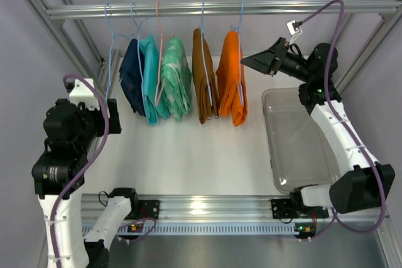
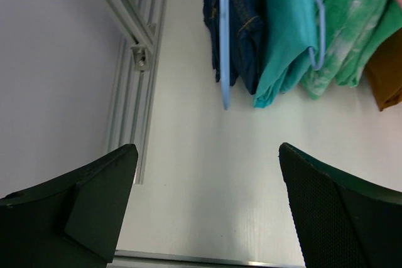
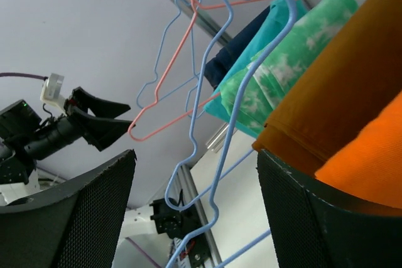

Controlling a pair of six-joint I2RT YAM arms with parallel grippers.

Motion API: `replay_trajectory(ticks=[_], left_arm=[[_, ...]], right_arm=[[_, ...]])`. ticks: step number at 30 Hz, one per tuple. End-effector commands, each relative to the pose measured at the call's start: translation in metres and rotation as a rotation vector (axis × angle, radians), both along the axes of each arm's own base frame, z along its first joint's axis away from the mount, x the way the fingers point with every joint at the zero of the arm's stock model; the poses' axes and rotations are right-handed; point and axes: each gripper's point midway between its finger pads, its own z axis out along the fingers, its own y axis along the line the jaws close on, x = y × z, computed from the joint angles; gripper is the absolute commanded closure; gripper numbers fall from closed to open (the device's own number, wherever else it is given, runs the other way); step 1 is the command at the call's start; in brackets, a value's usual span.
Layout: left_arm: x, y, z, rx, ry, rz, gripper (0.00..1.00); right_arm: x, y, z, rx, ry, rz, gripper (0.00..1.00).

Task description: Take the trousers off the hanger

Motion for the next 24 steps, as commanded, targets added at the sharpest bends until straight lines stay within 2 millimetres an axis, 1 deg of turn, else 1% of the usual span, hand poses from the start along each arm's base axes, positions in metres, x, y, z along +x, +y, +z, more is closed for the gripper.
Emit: replay_trajectory(ticks=[1, 2, 3, 4, 5, 6, 8, 9, 12, 13, 14, 17, 18, 20, 21, 24], left_arm=[[-0.005, -0.021, 0.020, -0.060, -0.026, -0.103, 0.01], [-0.004, -0.021, 0.022, -0.064, -0.023, -0.104, 0.01], [-0.003, -0.022, 0.028, -0.067, -0.035, -0.102, 0.01], [0.000, -0.022, 0.029, -0.066, -0.028, -0.103, 0.01], [0.001, -0.027, 0.030, -0.079, -0.021, -0.129, 0.01], [0.002, -0.027, 0.034, -0.082, -0.029, -0.130, 0.01], [0.006, -0.029, 0.034, -0.088, -0.024, -0.133, 0.01], [0.007, -0.029, 0.036, -0.091, -0.033, -0.134, 0.01], [0.010, -0.028, 0.034, -0.092, -0.029, -0.127, 0.01], [0.011, -0.028, 0.032, -0.092, -0.026, -0.127, 0.01], [0.011, -0.028, 0.032, -0.094, -0.026, -0.128, 0.01], [0.015, -0.030, 0.031, -0.100, -0.026, -0.134, 0.01], [0.015, -0.031, 0.031, -0.103, -0.026, -0.136, 0.01], [0.018, -0.032, 0.031, -0.107, -0.027, -0.139, 0.01], [0.019, -0.032, 0.032, -0.109, -0.032, -0.142, 0.01], [0.021, -0.034, 0.038, -0.112, -0.054, -0.152, 0.01]], right_arm=[[-0.012, 0.022, 0.038, 0.061, -0.167, 0.063, 0.24], [-0.008, 0.025, 0.033, 0.063, -0.157, 0.062, 0.24], [-0.009, 0.031, 0.029, 0.064, -0.149, 0.073, 0.25], [-0.008, 0.033, 0.025, 0.069, -0.133, 0.078, 0.26], [-0.003, 0.035, 0.017, 0.071, -0.123, 0.078, 0.27], [-0.003, 0.037, 0.015, 0.074, -0.119, 0.082, 0.28], [-0.003, 0.038, 0.011, 0.089, -0.122, 0.088, 0.31], [-0.004, 0.038, 0.010, 0.095, -0.121, 0.090, 0.36], [-0.010, 0.037, 0.010, 0.116, -0.119, 0.094, 0.42], [-0.012, 0.037, 0.009, 0.121, -0.112, 0.098, 0.43], [-0.016, 0.036, 0.006, 0.122, -0.107, 0.098, 0.43], [-0.022, 0.036, 0.001, 0.126, -0.095, 0.108, 0.48], [-0.023, 0.036, 0.001, 0.129, -0.094, 0.111, 0.55], [-0.025, 0.036, 0.001, 0.142, -0.092, 0.126, 0.64], [-0.025, 0.036, 0.003, 0.148, -0.091, 0.129, 0.74], [-0.027, 0.037, 0.008, 0.162, -0.089, 0.142, 0.81]])
